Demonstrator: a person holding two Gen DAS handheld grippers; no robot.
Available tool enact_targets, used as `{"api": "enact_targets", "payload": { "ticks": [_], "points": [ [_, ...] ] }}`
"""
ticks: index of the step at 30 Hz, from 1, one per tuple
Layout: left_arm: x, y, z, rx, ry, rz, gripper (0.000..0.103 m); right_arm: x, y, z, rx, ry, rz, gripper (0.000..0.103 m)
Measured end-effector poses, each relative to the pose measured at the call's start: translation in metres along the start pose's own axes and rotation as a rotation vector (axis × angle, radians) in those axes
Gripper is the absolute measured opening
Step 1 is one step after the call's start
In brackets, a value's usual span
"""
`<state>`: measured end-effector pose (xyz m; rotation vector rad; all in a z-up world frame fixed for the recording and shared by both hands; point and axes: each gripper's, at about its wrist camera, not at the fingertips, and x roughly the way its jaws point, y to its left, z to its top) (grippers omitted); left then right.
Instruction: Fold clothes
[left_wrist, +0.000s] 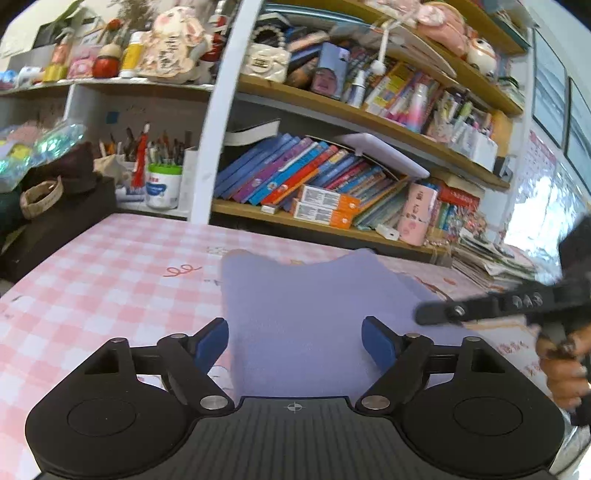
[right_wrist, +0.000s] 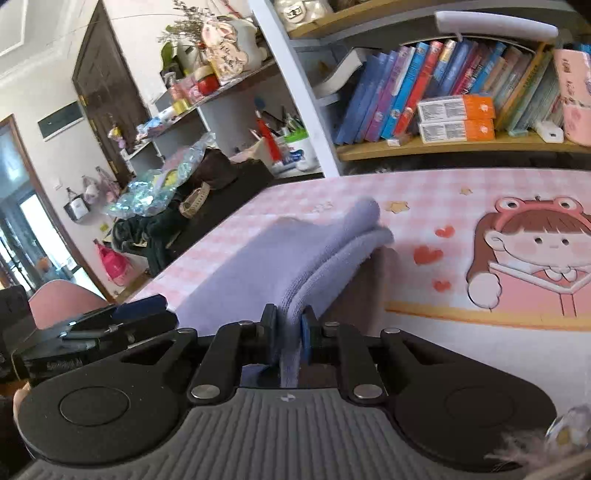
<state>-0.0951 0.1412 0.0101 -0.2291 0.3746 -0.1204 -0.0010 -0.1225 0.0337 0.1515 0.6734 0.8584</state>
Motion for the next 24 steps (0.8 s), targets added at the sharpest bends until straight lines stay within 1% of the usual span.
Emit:
{"api": "enact_targets", "payload": {
  "ticks": [1, 2, 4, 6, 7, 8, 9, 10, 11, 12, 13, 16, 18, 20, 21, 22, 24],
  "points": [
    [0.001, 0.003, 0.000, -0.018, 0.003, 0.002, 0.087, 0.006, -0.004, -0.002, 0.006, 0.029, -0.026, 0.012],
    [0.002, 0.006, 0.000, -0.039, 0.012, 0.002, 0.088, 0.015, -0.011, -0.008, 0.019, 0.072, -0.057, 0.016],
    [0.005, 0.012, -0.001, -0.075, 0.030, 0.005, 0.088, 0.016, -0.021, -0.012, 0.078, 0.065, -0.042, 0.022],
    [0.006, 0.016, 0.000, -0.101, 0.034, 0.003, 0.090, 0.010, -0.025, -0.008, 0.108, 0.039, -0.041, 0.040],
    [0.007, 0.018, 0.001, -0.118, 0.037, -0.005, 0.091, 0.007, -0.025, -0.006, 0.107, 0.024, -0.054, 0.058],
    [0.008, 0.021, 0.002, -0.135, 0.039, -0.012, 0.091, 0.003, -0.027, -0.004, 0.115, 0.009, -0.061, 0.067],
    [0.009, 0.023, 0.002, -0.152, 0.042, -0.022, 0.092, 0.000, -0.031, -0.003, 0.144, 0.001, -0.048, 0.068],
    [0.011, 0.024, 0.002, -0.166, 0.046, -0.035, 0.092, -0.002, -0.036, -0.002, 0.179, 0.000, -0.030, 0.072],
    [0.013, 0.025, 0.003, -0.178, 0.052, -0.047, 0.093, -0.001, -0.039, -0.002, 0.222, 0.007, -0.010, 0.078],
    [0.016, 0.025, 0.003, -0.185, 0.060, -0.056, 0.093, 0.000, -0.043, -0.002, 0.265, 0.015, 0.010, 0.080],
    [0.019, 0.025, 0.004, -0.187, 0.067, -0.059, 0.093, 0.001, -0.047, -0.002, 0.309, 0.022, 0.030, 0.082],
    [0.029, 0.025, 0.003, -0.187, 0.080, -0.057, 0.092, 0.012, -0.044, -0.003, 0.343, 0.072, 0.030, 0.083],
    [0.035, 0.026, 0.003, -0.194, 0.089, -0.058, 0.091, 0.021, -0.040, -0.004, 0.329, 0.098, 0.003, 0.083],
    [0.042, 0.029, 0.002, -0.215, 0.105, -0.070, 0.089, 0.029, -0.040, -0.005, 0.333, 0.113, 0.001, 0.082],
    [0.047, 0.030, 0.002, -0.228, 0.115, -0.075, 0.084, 0.032, -0.040, -0.006, 0.334, 0.119, -0.002, 0.080],
    [0.051, 0.032, 0.001, -0.244, 0.127, -0.081, 0.076, 0.036, -0.041, -0.006, 0.336, 0.124, -0.004, 0.075],
    [0.058, 0.036, -0.002, -0.278, 0.137, -0.091, 0.073, 0.039, -0.041, -0.007, 0.333, 0.122, 0.007, 0.058]
  ]
}}
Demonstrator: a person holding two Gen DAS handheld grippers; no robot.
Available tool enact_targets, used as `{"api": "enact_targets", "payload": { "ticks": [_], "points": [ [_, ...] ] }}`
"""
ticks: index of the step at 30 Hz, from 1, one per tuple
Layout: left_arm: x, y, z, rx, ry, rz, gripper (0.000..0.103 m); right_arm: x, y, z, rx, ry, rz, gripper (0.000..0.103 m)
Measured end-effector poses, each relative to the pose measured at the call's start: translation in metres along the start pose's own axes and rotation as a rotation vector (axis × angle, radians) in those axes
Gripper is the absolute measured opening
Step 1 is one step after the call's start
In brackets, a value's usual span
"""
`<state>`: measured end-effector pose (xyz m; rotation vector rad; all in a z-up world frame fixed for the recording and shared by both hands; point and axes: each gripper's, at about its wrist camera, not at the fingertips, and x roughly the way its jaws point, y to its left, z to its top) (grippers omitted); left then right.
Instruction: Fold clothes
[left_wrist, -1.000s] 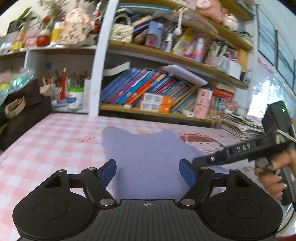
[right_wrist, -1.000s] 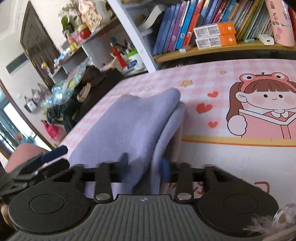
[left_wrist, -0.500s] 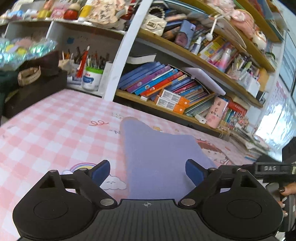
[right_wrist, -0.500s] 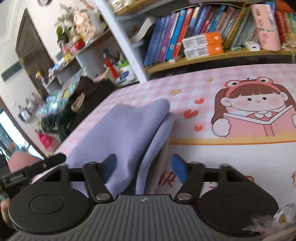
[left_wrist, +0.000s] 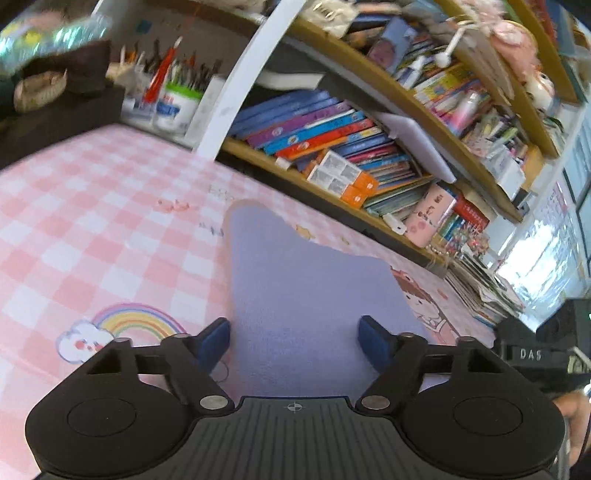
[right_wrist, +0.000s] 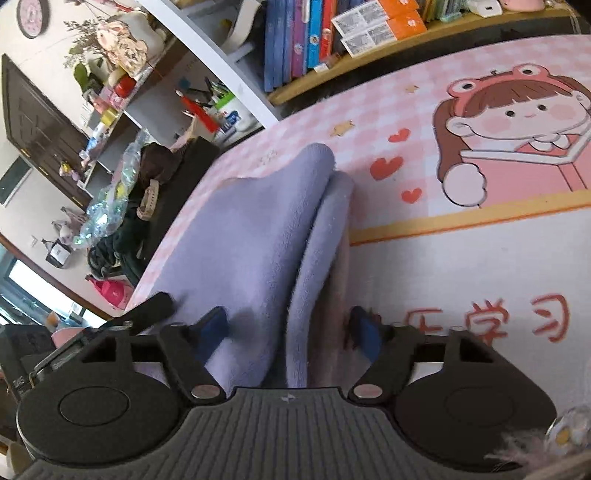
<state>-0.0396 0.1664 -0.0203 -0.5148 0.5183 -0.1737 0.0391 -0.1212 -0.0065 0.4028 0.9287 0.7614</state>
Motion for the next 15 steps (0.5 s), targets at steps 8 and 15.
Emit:
{"api": "enact_targets", "payload": {
  "ticks": [8, 15],
  "points": [
    [-0.003, -0.031, -0.013, 0.013, 0.029, -0.069, 0.060, -0.034, -0.001, -0.007, -0.075, -0.087, -0.003, 0.026],
    [0.009, -0.085, -0.041, 0.077, 0.127, -0.188, 0.061, -0.103, -0.033, -0.032, -0.071, -0.134, -0.104, 0.027]
  ]
}}
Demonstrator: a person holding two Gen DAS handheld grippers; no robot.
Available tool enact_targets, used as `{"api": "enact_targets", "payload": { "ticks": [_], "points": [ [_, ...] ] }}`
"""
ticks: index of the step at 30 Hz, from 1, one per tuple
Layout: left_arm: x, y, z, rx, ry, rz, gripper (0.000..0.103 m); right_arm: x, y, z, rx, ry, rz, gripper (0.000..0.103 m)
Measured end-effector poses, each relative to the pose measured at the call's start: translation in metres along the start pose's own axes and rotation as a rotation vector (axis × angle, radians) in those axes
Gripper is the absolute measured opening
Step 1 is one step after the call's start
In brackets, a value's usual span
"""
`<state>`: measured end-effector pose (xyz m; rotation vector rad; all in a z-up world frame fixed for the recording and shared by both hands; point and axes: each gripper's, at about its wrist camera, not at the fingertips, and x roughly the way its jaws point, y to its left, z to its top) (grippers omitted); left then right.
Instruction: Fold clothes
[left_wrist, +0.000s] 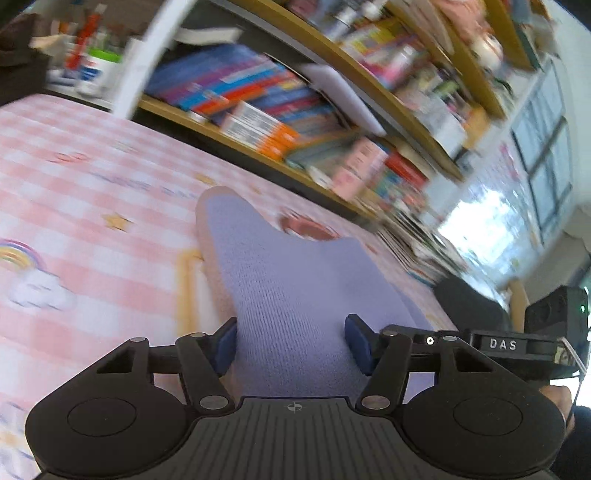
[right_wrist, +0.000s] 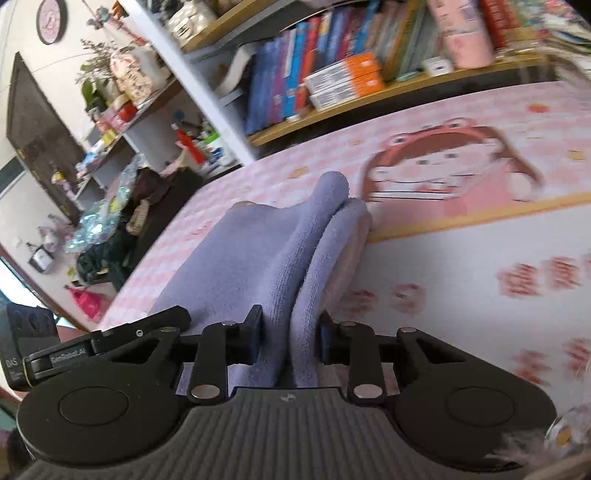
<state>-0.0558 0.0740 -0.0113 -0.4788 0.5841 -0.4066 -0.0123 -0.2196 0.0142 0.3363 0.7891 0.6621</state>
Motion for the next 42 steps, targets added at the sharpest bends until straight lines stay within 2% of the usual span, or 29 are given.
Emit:
{"api": "enact_targets", "payload": {
  "ticks": [3, 4, 7, 13, 15, 16, 17, 19, 20, 22, 24, 28, 34, 37, 40, 42],
  "points": [
    [0.005, -0.012, -0.008, 0.016, 0.027, -0.025, 0.062, -0.018, -0.016, -0.009, 0.022, -0.005, -0.015, 0.031],
    [0.005, -0.013, -0.009, 0.014, 0.030, -0.027, 0.064, -0.020, -0.020, -0.012, 0.031, -0.003, -0.014, 0.038],
    [0.002, -0.009, -0.010, 0.000, 0.021, -0.025, 0.066, -0.020, -0.029, -0.019, 0.052, 0.000, -0.016, 0.050],
    [0.004, 0.001, -0.007, -0.035, 0.005, -0.027, 0.065, -0.004, -0.029, -0.024, 0.085, 0.016, 0.022, 0.059],
    [0.009, 0.002, -0.010, -0.046, 0.011, -0.042, 0.064, -0.001, -0.027, -0.024, 0.082, 0.012, 0.022, 0.055],
    [0.009, 0.000, -0.011, -0.036, 0.006, -0.040, 0.063, -0.001, -0.026, -0.024, 0.078, 0.009, 0.021, 0.050],
    [0.008, -0.003, -0.011, -0.017, -0.001, -0.032, 0.060, -0.002, -0.023, -0.024, 0.058, -0.004, 0.016, 0.042],
    [0.004, -0.014, -0.012, 0.050, -0.021, 0.001, 0.056, -0.006, -0.014, -0.025, -0.007, -0.032, 0.003, 0.033],
    [0.002, -0.018, -0.012, 0.075, -0.030, 0.011, 0.056, -0.008, -0.010, -0.026, -0.039, -0.041, -0.002, 0.032],
    [0.001, -0.021, -0.011, 0.095, -0.037, 0.022, 0.056, -0.008, -0.006, -0.027, -0.072, -0.049, -0.007, 0.032],
    [0.003, -0.015, -0.010, 0.067, -0.024, 0.019, 0.057, -0.006, -0.007, -0.028, -0.070, -0.047, -0.007, 0.033],
    [0.005, -0.002, -0.008, -0.002, -0.004, -0.015, 0.062, -0.003, -0.023, -0.025, 0.035, -0.018, 0.019, 0.046],
    [0.013, 0.010, -0.008, -0.061, 0.015, -0.045, 0.069, 0.004, -0.031, -0.025, 0.100, -0.001, 0.054, 0.053],
    [0.013, 0.008, -0.010, -0.047, 0.009, -0.044, 0.066, 0.007, -0.030, -0.027, 0.100, -0.002, 0.063, 0.048],
    [0.012, 0.001, -0.011, -0.010, -0.006, -0.032, 0.061, 0.002, -0.024, -0.029, 0.056, -0.029, 0.060, 0.036],
    [0.010, -0.003, -0.011, 0.011, -0.014, -0.023, 0.058, -0.001, -0.019, -0.028, 0.019, -0.049, 0.054, 0.033]
  ]
}}
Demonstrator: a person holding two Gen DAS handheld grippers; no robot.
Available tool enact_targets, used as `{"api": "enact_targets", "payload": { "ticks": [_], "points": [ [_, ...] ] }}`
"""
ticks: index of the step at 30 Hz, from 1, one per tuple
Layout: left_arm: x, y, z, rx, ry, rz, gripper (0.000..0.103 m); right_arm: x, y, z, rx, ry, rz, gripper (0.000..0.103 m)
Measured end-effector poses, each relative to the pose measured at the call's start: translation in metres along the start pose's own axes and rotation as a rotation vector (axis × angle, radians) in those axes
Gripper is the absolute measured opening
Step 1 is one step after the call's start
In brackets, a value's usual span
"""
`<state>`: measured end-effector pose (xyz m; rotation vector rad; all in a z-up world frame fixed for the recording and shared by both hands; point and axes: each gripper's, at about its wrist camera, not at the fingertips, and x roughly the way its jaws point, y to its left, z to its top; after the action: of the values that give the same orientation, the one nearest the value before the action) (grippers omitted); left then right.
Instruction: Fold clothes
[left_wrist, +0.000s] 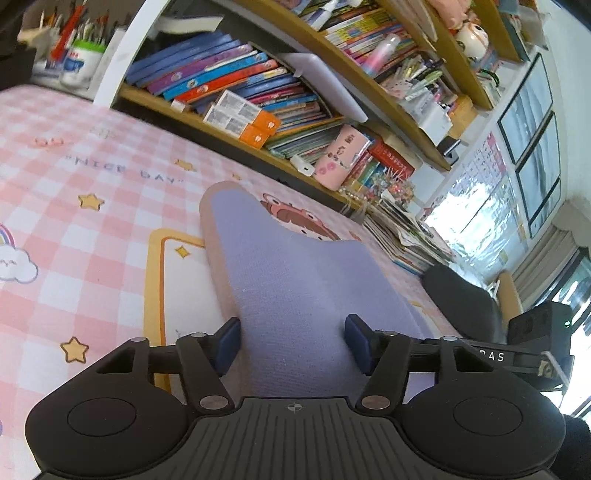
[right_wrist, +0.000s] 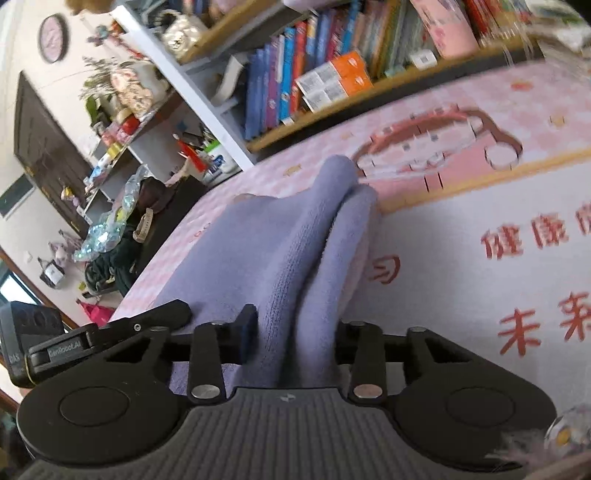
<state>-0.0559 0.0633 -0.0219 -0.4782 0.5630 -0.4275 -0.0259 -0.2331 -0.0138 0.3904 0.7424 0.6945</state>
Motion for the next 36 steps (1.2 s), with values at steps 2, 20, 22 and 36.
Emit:
{"api": "enact_targets", "payload": {
  "ticks": [2, 20, 22, 36],
  "points": [
    [-0.002, -0.003, 0.001, 0.014, -0.005, 0.005, 0.057, -0.002, 0.004, 0.000, -0.026, -0.008, -0.004, 0.032],
    [0.023, -0.009, 0.067, 0.087, -0.028, -0.013, 0.057, 0.014, 0.011, 0.065, -0.136, -0.075, -0.004, 0.032],
    [0.028, -0.007, 0.077, 0.097, -0.023, -0.012, 0.057, 0.020, 0.010, 0.073, -0.142, -0.083, -0.005, 0.032],
    [0.083, 0.017, 0.127, 0.148, 0.017, 0.026, 0.057, 0.076, -0.014, 0.126, -0.152, -0.086, -0.004, 0.032]
  ]
}}
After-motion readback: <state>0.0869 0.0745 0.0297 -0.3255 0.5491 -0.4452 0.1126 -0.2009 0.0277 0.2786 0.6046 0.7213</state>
